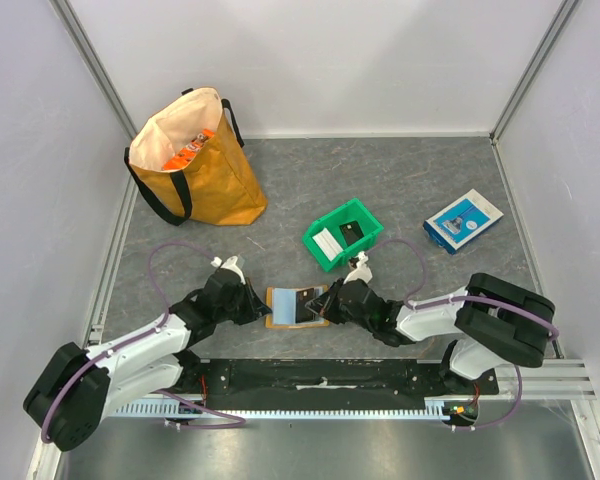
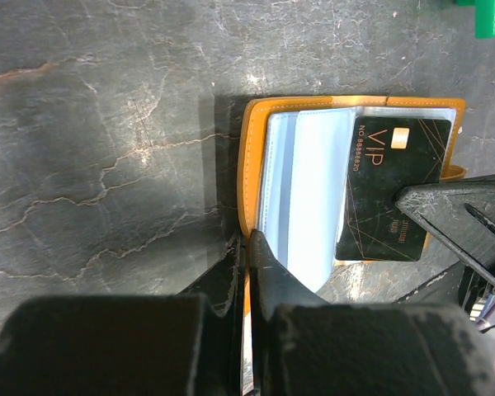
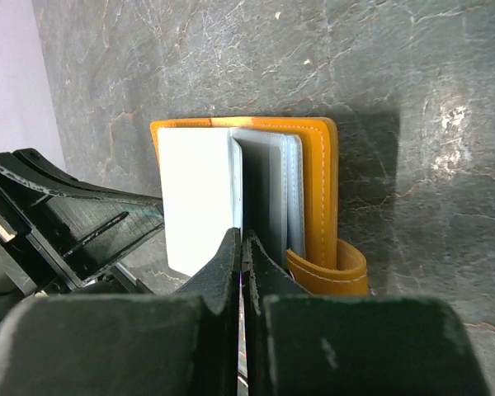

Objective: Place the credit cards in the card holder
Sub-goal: Insert the credit card into the card holder.

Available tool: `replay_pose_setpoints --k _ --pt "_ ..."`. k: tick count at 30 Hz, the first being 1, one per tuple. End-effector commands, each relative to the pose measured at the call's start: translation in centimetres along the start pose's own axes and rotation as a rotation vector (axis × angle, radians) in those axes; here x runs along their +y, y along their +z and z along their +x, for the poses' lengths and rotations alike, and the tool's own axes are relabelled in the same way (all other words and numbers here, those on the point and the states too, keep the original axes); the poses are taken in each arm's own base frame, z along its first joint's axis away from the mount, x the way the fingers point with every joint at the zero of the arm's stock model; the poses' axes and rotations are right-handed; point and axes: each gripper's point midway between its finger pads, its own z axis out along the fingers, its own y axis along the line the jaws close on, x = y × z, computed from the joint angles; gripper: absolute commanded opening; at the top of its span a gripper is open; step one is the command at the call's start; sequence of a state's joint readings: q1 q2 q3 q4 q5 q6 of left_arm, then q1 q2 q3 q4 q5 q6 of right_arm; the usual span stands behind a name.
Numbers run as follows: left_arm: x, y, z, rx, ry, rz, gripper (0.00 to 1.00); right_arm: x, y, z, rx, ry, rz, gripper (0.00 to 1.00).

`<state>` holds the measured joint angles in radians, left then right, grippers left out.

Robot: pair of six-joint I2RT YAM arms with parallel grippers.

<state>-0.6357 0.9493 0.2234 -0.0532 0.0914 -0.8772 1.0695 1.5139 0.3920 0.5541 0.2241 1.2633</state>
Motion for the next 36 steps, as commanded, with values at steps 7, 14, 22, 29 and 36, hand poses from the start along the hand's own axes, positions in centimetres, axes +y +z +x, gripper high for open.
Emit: replay_pose_setpoints --k 7,14,22,29,36 --pt "0.8 -0.1 0.0 -0.013 -0.009 -0.033 0.02 -0.2 1.2 1.1 0.028 0.057 -0.029 0.00" --pt "1.1 0.0 0.2 -0.005 -0.003 -0.042 0.02 0.3 1.4 1.4 0.049 0.051 -0.046 0.00" --pt "1.3 0.0 0.1 -0.008 0.002 -0.055 0.02 0.4 1.9 2.6 0.105 0.055 -0.054 0.00" --pt "1.9 0.1 -0.2 -0.021 -0.001 -0.094 0.02 0.0 1.1 3.4 0.150 0.028 -0.005 0.00" --pt "2.7 0.3 -0.5 -0.026 0.011 -0.147 0.02 -1.0 0.5 3.6 0.158 0.013 0.035 0.00"
